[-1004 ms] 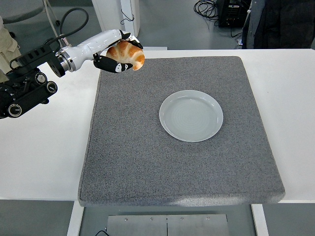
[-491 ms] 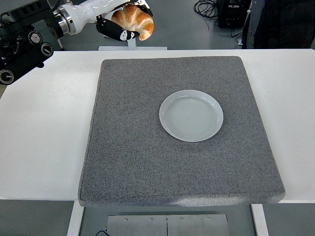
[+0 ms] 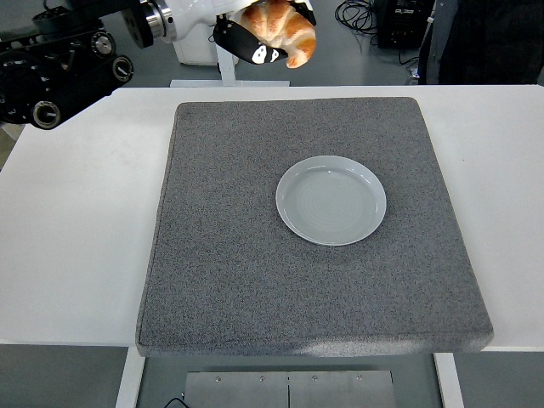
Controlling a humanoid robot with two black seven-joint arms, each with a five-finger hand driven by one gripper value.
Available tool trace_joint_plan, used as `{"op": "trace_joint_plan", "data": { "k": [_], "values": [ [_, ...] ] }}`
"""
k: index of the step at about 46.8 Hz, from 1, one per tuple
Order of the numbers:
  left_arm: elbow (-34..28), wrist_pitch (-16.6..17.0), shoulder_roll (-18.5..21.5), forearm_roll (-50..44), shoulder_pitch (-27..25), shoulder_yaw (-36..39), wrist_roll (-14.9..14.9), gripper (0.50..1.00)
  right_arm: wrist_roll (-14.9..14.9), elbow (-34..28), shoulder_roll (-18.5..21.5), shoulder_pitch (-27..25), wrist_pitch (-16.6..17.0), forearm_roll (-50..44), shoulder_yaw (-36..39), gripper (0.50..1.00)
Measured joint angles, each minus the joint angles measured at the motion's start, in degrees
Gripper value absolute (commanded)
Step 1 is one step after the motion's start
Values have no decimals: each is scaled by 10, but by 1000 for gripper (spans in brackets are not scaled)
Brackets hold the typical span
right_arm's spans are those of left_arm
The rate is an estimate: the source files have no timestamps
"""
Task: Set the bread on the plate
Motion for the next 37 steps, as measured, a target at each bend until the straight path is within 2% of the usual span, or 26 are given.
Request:
{"op": "trace_joint_plan", "data": {
  "k": [12,29,37],
  "values": [
    [21,1,-68,3,-20,49,0,500,0,0,0,0,0,0,0,1000],
    [56,4,-153,6,-13,54,-1,500,0,0,0,0,0,0,0,1000],
    [68,8,-182,4,-6,86,-2,500,0,0,0,0,0,0,0,1000]
  ]
}}
